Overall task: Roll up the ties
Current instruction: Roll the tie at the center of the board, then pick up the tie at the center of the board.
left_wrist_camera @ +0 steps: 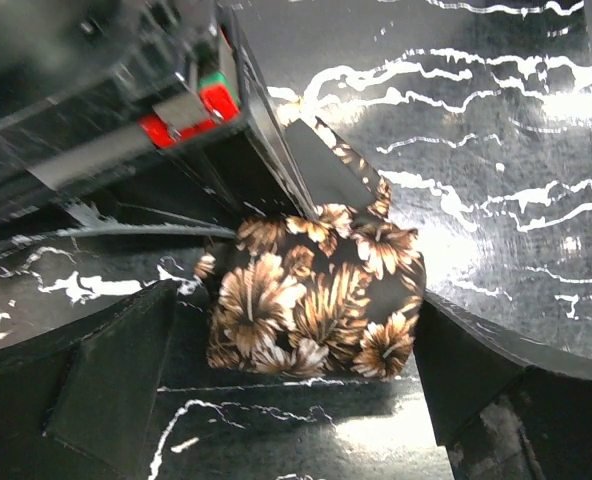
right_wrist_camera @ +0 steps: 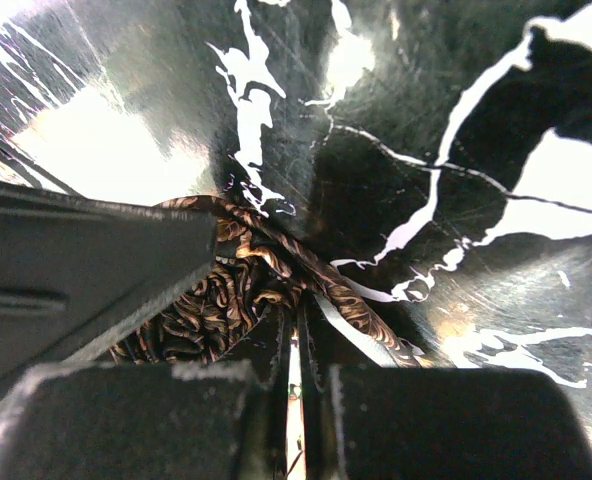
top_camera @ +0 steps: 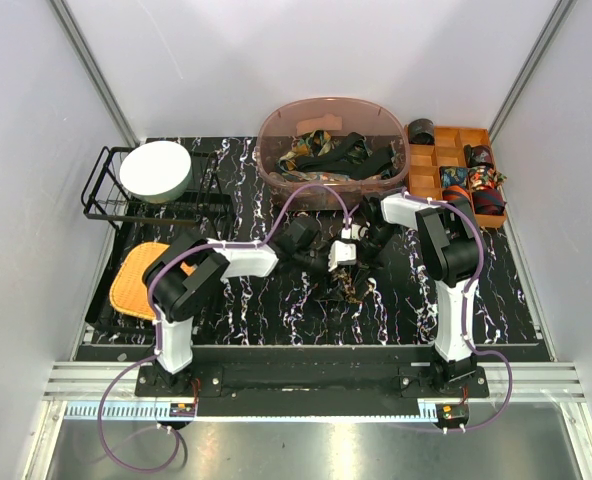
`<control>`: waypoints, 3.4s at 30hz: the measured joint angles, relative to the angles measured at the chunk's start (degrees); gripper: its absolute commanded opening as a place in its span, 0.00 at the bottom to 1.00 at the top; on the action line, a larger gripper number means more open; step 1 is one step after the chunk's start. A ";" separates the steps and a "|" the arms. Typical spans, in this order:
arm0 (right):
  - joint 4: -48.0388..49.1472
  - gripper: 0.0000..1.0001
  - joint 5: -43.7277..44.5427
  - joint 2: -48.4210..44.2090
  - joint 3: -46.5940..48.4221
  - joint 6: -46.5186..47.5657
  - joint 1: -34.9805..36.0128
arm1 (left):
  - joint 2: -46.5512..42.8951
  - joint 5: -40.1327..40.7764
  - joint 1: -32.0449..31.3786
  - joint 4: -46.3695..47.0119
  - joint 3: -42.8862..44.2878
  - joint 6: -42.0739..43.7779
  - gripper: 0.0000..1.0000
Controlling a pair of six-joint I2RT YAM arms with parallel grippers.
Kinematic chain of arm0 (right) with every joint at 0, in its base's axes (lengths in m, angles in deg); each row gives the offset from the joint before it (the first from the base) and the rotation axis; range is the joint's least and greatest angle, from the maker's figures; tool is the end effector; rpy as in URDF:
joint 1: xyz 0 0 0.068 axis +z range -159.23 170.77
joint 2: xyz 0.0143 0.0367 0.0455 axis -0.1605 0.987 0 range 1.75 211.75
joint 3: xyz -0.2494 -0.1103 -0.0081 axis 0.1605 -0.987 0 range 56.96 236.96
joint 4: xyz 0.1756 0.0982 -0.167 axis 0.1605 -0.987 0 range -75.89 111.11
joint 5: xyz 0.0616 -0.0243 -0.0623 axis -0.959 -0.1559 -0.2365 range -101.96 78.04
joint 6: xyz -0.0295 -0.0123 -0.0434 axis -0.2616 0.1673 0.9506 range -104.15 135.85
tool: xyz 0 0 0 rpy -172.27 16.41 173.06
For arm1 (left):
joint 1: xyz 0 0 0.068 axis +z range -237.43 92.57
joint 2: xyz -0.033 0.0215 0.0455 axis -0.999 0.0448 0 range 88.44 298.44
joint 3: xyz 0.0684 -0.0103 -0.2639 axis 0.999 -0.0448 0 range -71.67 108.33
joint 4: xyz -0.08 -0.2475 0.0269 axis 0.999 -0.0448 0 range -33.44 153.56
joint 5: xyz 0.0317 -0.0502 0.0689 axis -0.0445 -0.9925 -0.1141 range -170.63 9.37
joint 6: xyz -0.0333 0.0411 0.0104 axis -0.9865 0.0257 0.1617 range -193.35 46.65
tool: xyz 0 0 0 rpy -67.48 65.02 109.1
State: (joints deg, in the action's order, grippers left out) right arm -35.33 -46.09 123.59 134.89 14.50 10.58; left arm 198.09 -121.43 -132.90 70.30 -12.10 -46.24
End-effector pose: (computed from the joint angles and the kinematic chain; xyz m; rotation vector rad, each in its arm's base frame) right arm 0.3309 0.1404 0.1093 0.3661 -2.7297 -0.7851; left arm 0.2538 -0.2911 0.1435 1.6351 1.6122 -0.9884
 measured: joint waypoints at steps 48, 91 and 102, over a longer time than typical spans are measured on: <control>19.12 0.89 -23.26 -9.29 -18.25 -7.10 -15.72 | 4.90 7.85 -3.02 -12.28 9.86 2.89 0.00; 27.87 0.61 -21.24 -16.98 -23.56 -10.93 -12.33 | 5.81 7.80 -3.02 -13.29 11.34 2.16 0.00; 26.53 0.75 -21.20 -14.82 -23.50 -10.91 -12.31 | 5.92 7.80 -2.99 -13.29 11.45 1.68 0.00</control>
State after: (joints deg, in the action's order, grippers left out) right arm -8.80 -67.29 108.77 111.39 3.60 -1.73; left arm 204.01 -113.62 -135.90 57.01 -0.65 -44.56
